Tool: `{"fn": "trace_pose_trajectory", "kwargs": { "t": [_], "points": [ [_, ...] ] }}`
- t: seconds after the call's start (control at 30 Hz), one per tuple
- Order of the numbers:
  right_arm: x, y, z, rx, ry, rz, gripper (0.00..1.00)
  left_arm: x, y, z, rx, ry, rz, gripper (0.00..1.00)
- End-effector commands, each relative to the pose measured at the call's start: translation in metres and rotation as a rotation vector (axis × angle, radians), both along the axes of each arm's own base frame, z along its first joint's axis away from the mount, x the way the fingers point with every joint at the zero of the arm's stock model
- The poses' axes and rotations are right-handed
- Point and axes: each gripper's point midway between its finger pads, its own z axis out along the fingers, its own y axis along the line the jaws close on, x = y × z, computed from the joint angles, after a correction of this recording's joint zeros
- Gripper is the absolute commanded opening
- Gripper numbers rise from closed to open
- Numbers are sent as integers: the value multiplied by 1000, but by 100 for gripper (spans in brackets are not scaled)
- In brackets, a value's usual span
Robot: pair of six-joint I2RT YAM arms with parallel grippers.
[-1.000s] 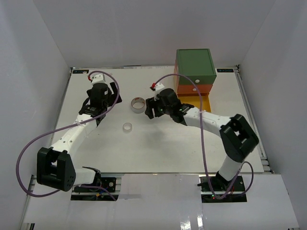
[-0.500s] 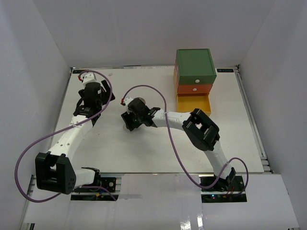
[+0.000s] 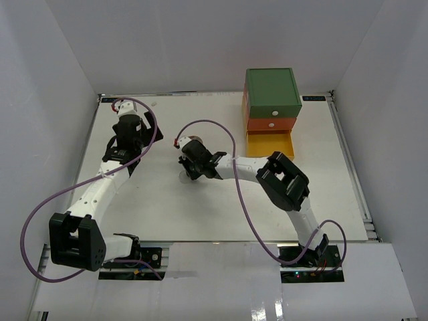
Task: Sort the stationery into containers
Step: Pick up the stationery from the center of the board, then place the pen in the drawer.
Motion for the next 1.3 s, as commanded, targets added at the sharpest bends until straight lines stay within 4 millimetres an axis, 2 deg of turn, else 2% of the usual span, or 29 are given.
{"fn": "trace_pose_trajectory", "kwargs": {
  "t": [0.0, 0.1, 0.13, 0.17, 0.2, 0.23, 0.27, 0.3, 0.33, 0.37, 0.4, 0.43, 0.53, 0.6, 0.7, 0.77, 0.87, 0.9, 1.1, 1.2, 1.27],
  "points": [
    [4, -19, 24, -5, -56, -36, 12, 3, -5, 25, -22, -72, -31, 98],
    [6, -45, 35, -13, -72, -78, 8, 3, -6, 26, -25, -75, -37, 98],
    [9, -53, 54, 9, -98, -97, 8, 3, -7, 25, -25, -72, -40, 98],
    [11, -62, 60, 12, -107, -114, 8, 3, -7, 25, -26, -73, -43, 98],
    [12, -82, 53, -11, -98, -143, 8, 2, -8, 25, -28, -71, -47, 98],
    [16, -93, 59, -10, -109, -166, 8, 2, -8, 25, -30, -71, -48, 98],
    [20, -106, 81, 17, -143, -196, 8, 2, -10, 25, -32, -72, -57, 98],
    [26, -131, 74, -7, -137, -238, 8, 3, -10, 25, -36, -72, -59, 98],
    [31, -146, 94, 18, -169, -274, 8, 3, -11, 25, -37, -70, -62, 98],
    [36, -160, 98, 17, -177, -305, 8, 3, -11, 23, -37, -67, -63, 98],
    [44, -188, 91, -6, -172, -362, 8, 3, -13, 24, -39, -68, -69, 98],
    [49, -205, 104, 7, -202, -397, 8, 3, -13, 24, -41, -68, -72, 98],
    [64, -255, 104, -21, -218, -500, 8, 3, -14, 23, -44, -64, -75, 98],
    [74, -279, 102, -34, -225, -560, 8, 3, -15, 22, -45, -63, -79, 98],
    [84, -306, 94, -47, -219, -633, 8, 4, -15, 21, -45, -59, -79, 98],
    [90, -314, 86, -40, -206, -659, 8, 4, -15, 20, -47, -58, -80, 98],
    [103, -312, 84, -12, -217, -669, 9, 5, -16, 15, -46, -45, -84, 98],
    [105, -312, 76, -24, -208, -674, 10, 5, -17, 16, -47, -45, -85, 98],
    [121, -301, 76, 1, -202, -654, 12, 5, -17, 16, -48, -48, -87, 98],
    [123, -297, 75, 8, -198, -643, 19, 5, -17, 15, -49, -45, -88, 98],
    [122, -295, 76, 16, -192, -629, 27, 5, -18, 16, -53, -45, -93, 98]
  ]
}}
